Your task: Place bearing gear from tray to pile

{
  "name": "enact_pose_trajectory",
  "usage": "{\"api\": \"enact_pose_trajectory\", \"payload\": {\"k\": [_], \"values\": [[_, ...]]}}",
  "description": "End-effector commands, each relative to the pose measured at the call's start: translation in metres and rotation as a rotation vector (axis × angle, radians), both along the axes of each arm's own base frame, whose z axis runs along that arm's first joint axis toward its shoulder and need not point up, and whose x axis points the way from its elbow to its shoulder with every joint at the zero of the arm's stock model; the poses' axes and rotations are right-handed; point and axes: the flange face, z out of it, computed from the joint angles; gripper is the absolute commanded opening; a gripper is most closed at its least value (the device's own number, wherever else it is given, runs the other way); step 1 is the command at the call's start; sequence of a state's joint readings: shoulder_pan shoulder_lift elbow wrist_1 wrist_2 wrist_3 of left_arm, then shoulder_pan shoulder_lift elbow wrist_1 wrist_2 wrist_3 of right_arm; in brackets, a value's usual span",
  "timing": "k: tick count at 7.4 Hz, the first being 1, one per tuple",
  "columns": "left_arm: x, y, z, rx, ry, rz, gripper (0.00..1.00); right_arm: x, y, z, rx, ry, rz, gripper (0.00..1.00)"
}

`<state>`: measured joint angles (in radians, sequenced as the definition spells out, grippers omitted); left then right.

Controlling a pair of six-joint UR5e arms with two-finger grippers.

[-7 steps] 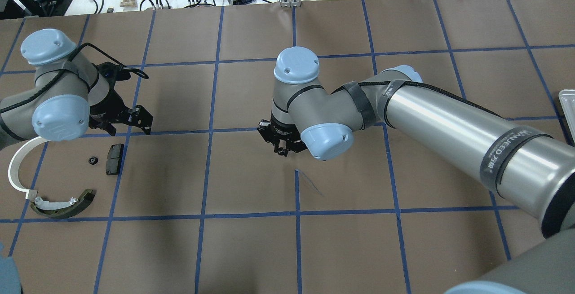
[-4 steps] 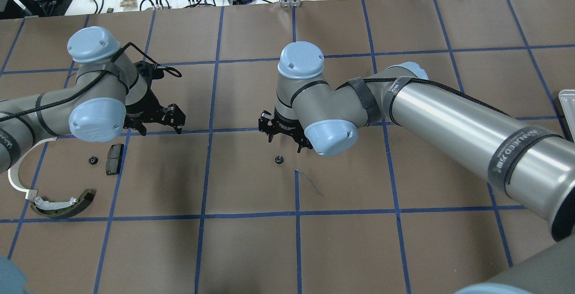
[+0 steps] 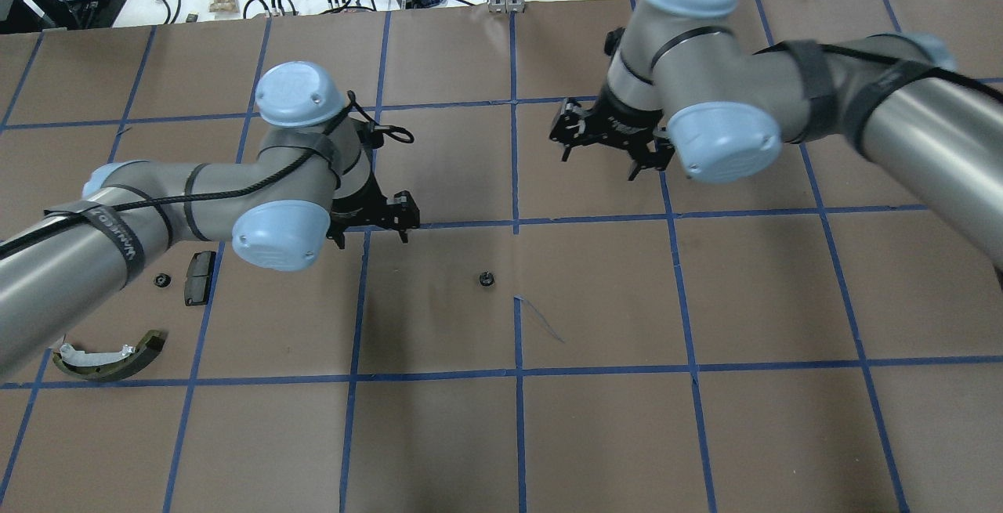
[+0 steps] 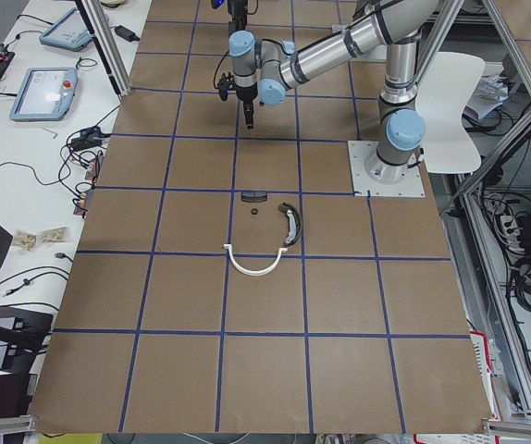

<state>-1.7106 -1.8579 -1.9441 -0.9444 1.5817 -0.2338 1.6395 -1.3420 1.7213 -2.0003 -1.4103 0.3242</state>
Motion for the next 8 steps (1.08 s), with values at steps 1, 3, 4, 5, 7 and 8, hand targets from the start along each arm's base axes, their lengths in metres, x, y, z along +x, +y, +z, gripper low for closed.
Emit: {"api": "enact_pose_trajectory", "payload": {"k": [1,3,4,5,7,8], "values": [[-0.097,0.034,-0.013,-0.068,0.073,0.05,1.0,-0.109,0.019,0.051,0.036,0.085,0.082,1.0],[-0.12,0.054,-0.04,-0.028,0.051,0.024,1.0,-0.13,0.038,0.103,0.013,0.146,0.06,1.0],[-0.124,0.058,-0.042,-0.027,0.048,0.005,1.0,-0.133,0.046,0.114,0.06,0.204,0.071,1.0],[-0.124,0.056,-0.047,-0.019,0.045,0.005,1.0,-0.132,0.046,0.118,0.061,0.208,0.072,1.0],[-0.127,0.048,-0.063,-0.027,0.045,0.005,0.97,-0.13,0.048,0.117,0.068,0.204,0.076,1.0],[-0.127,0.047,-0.069,-0.028,0.045,0.006,0.97,-0.125,0.048,0.117,0.059,0.198,0.068,1.0]]}}
